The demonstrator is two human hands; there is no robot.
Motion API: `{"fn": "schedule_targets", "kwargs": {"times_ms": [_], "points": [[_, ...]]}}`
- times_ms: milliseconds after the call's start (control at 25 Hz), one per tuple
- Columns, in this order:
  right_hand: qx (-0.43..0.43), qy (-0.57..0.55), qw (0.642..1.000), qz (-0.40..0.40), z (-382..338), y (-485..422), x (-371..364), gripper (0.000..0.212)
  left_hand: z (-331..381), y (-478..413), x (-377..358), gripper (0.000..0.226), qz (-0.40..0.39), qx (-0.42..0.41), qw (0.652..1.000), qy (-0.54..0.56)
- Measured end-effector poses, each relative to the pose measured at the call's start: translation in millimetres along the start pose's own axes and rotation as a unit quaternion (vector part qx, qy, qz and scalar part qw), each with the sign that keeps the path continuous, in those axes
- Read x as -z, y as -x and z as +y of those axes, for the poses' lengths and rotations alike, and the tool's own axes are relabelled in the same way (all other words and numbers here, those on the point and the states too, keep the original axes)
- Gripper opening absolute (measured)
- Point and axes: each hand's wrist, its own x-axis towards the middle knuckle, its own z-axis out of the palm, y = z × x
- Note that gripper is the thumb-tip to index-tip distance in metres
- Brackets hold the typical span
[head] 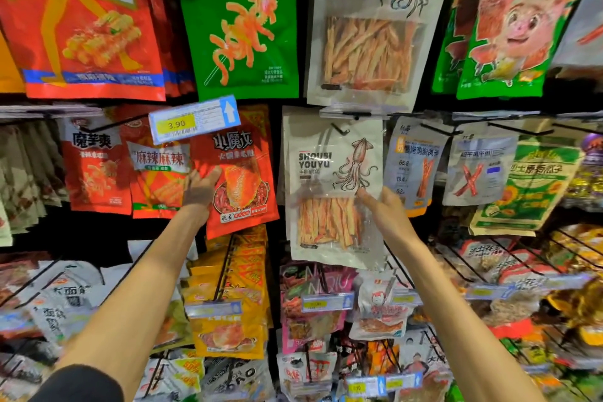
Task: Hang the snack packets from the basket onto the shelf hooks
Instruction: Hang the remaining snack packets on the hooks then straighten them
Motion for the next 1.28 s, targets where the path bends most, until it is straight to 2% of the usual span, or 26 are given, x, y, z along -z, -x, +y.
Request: {"fn": "schedule_targets", "kwargs": {"times_ms": [40,160,200,280,360,480,560,600,720,840,920,1080,1280], "points": [[-0.003,0.007,1.000,-0.003,1.4,0.9,-0.8,0.029,-1.8,-1.2,1.8,0.072,-0.008,0.016,1.000,-0.005],[-0.011,0.020,0.999,-0.026,1.4,6.9,-4.1,0.026,-8.0,-1.7,7.8,0.114,-0.002,0.039,0.999,-0.023],[-0.011,0.027,0.999,-0.029,0.1,8.5,-5.1,0.025,-8.8,-2.0,10.9,0.111,-0.003,0.042,0.998,-0.039],[-0.016,0.047,0.999,-0.020,-0.3,8.8,-6.0,0.026,-3.0,9.2,15.7,0.080,-0.010,0.019,0.992,-0.126],[-0.013,0.105,0.994,-0.017,-4.2,12.0,-4.3,0.025,-2.2,16.8,20.5,0.062,-0.026,-0.021,0.978,-0.206],[0.014,0.226,0.974,-0.028,-8.8,18.2,-2.6,0.032,2.6,39.5,36.4,0.036,-0.052,-0.082,0.929,-0.358],[0.011,0.308,0.951,-0.027,-13.5,20.4,-1.5,0.032,2.2,52.9,48.8,0.017,-0.058,-0.166,0.886,-0.430],[0.000,0.353,0.935,-0.024,-15.0,20.2,-0.5,0.030,3.2,59.3,53.7,0.015,-0.057,-0.197,0.865,-0.459],[-0.002,0.498,0.867,-0.021,-17.4,25.6,3.8,0.032,16.0,81.9,56.0,0.022,-0.068,-0.220,0.795,-0.561],[0.061,0.599,0.799,-0.008,-21.1,43.9,14.5,0.035,36.6,111.6,41.3,0.039,-0.079,-0.192,0.711,-0.672],[0.072,0.628,0.774,-0.014,-22.6,56.6,28.3,0.040,48.5,134.0,26.9,0.047,-0.101,-0.185,0.679,-0.703],[0.027,0.649,0.759,-0.040,-24.5,87.7,86.3,0.048,57.5,195.6,-22.7,0.041,-0.095,-0.270,0.655,-0.700],[-0.020,0.661,0.748,-0.046,-15.9,146.3,205.5,0.046,60.2,283.9,-127.6,0.043,-0.163,-0.275,0.647,-0.692]]}}
